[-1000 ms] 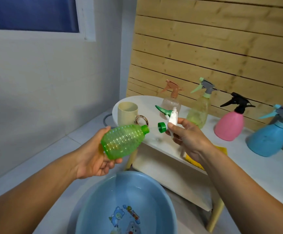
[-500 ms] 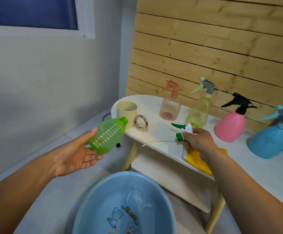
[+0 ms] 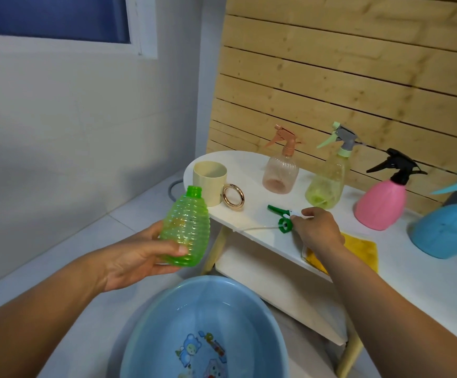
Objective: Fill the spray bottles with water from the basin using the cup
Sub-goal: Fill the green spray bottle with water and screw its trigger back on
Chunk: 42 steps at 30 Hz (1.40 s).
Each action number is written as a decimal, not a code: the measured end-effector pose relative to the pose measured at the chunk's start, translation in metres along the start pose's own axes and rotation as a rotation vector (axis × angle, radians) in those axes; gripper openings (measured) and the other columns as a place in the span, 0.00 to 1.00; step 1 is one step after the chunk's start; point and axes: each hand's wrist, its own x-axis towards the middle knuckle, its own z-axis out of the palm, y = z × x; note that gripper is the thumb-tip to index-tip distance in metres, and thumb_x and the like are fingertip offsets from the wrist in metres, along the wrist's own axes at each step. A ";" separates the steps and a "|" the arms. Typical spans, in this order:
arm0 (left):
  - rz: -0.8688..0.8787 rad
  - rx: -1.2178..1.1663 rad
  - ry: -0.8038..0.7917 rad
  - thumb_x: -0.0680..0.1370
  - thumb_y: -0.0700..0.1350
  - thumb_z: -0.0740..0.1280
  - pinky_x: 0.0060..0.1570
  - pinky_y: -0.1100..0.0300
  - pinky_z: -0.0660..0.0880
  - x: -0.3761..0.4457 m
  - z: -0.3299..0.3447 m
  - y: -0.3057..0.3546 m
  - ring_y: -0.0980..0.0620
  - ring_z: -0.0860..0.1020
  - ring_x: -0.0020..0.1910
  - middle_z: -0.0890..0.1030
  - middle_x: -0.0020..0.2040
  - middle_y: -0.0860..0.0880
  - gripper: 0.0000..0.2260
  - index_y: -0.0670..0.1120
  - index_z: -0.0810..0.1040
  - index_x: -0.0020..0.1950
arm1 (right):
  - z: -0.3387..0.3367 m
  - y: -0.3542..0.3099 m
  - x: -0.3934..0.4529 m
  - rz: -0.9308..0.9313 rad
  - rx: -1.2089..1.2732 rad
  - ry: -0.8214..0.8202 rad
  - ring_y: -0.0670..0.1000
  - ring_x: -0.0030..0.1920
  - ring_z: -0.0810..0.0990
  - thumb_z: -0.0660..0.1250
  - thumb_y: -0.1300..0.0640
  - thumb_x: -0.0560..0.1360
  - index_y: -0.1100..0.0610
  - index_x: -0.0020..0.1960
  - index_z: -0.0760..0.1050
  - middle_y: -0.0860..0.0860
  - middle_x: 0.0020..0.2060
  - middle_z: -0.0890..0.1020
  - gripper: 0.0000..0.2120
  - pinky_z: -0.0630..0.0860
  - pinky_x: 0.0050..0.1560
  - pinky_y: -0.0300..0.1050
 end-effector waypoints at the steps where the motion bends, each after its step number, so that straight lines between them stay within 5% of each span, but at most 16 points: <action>1: 0.000 0.006 0.024 0.58 0.46 0.83 0.67 0.49 0.75 0.002 0.001 -0.001 0.47 0.83 0.63 0.84 0.63 0.47 0.44 0.53 0.73 0.72 | 0.000 -0.003 0.000 -0.022 -0.007 0.029 0.58 0.62 0.78 0.67 0.42 0.77 0.47 0.66 0.75 0.49 0.56 0.81 0.19 0.68 0.65 0.53; 5: -0.002 0.021 0.082 0.58 0.45 0.84 0.66 0.50 0.76 0.008 0.002 -0.004 0.49 0.84 0.61 0.86 0.60 0.49 0.44 0.54 0.71 0.72 | 0.003 -0.029 -0.003 -0.245 0.225 0.107 0.56 0.57 0.81 0.67 0.49 0.79 0.53 0.62 0.81 0.49 0.54 0.83 0.14 0.75 0.56 0.49; 9: 0.000 0.043 0.083 0.62 0.40 0.84 0.61 0.53 0.79 0.014 0.006 -0.005 0.51 0.85 0.59 0.86 0.59 0.50 0.42 0.54 0.70 0.71 | 0.022 -0.071 -0.007 -0.393 0.327 -0.041 0.53 0.50 0.83 0.70 0.48 0.79 0.55 0.53 0.84 0.47 0.46 0.85 0.11 0.79 0.54 0.50; 15: 0.056 0.041 0.083 0.62 0.40 0.80 0.52 0.60 0.82 0.013 0.007 -0.006 0.52 0.85 0.58 0.83 0.62 0.48 0.40 0.55 0.68 0.71 | 0.044 -0.120 -0.014 -0.280 0.153 -0.357 0.56 0.36 0.77 0.68 0.42 0.79 0.65 0.48 0.81 0.57 0.37 0.83 0.23 0.71 0.33 0.44; 21: 0.116 0.087 0.094 0.64 0.38 0.78 0.54 0.60 0.79 0.002 -0.005 -0.008 0.52 0.84 0.59 0.84 0.60 0.48 0.40 0.57 0.70 0.73 | 0.041 -0.132 -0.032 -0.230 0.188 -0.431 0.50 0.28 0.66 0.62 0.51 0.84 0.60 0.49 0.74 0.55 0.38 0.77 0.12 0.60 0.21 0.33; 26: 0.118 0.133 0.108 0.72 0.29 0.76 0.47 0.64 0.81 -0.020 -0.011 -0.009 0.56 0.84 0.55 0.81 0.62 0.46 0.36 0.53 0.67 0.72 | 0.016 -0.133 -0.062 -0.293 0.264 -0.400 0.51 0.30 0.62 0.63 0.46 0.82 0.58 0.44 0.72 0.56 0.38 0.72 0.16 0.59 0.28 0.41; 32: 0.181 0.139 0.051 0.71 0.27 0.75 0.52 0.60 0.82 -0.043 -0.011 -0.016 0.51 0.84 0.61 0.83 0.64 0.46 0.40 0.57 0.66 0.74 | -0.001 -0.110 -0.107 -0.409 0.105 -0.357 0.54 0.34 0.68 0.64 0.43 0.80 0.66 0.49 0.76 0.54 0.37 0.76 0.23 0.66 0.37 0.47; 37: 0.197 0.167 0.074 0.69 0.28 0.78 0.55 0.58 0.81 -0.050 -0.017 -0.023 0.48 0.83 0.61 0.84 0.62 0.46 0.40 0.55 0.70 0.73 | 0.005 -0.095 -0.135 -0.484 -0.060 -0.300 0.52 0.36 0.72 0.64 0.46 0.81 0.54 0.38 0.71 0.49 0.34 0.75 0.17 0.65 0.35 0.45; 42: 0.193 0.214 0.111 0.68 0.29 0.79 0.59 0.57 0.80 -0.047 -0.022 -0.027 0.50 0.83 0.61 0.85 0.60 0.48 0.38 0.55 0.71 0.71 | 0.025 -0.075 -0.142 -0.461 -0.149 -0.337 0.55 0.41 0.75 0.63 0.45 0.81 0.53 0.37 0.69 0.51 0.37 0.77 0.17 0.67 0.38 0.46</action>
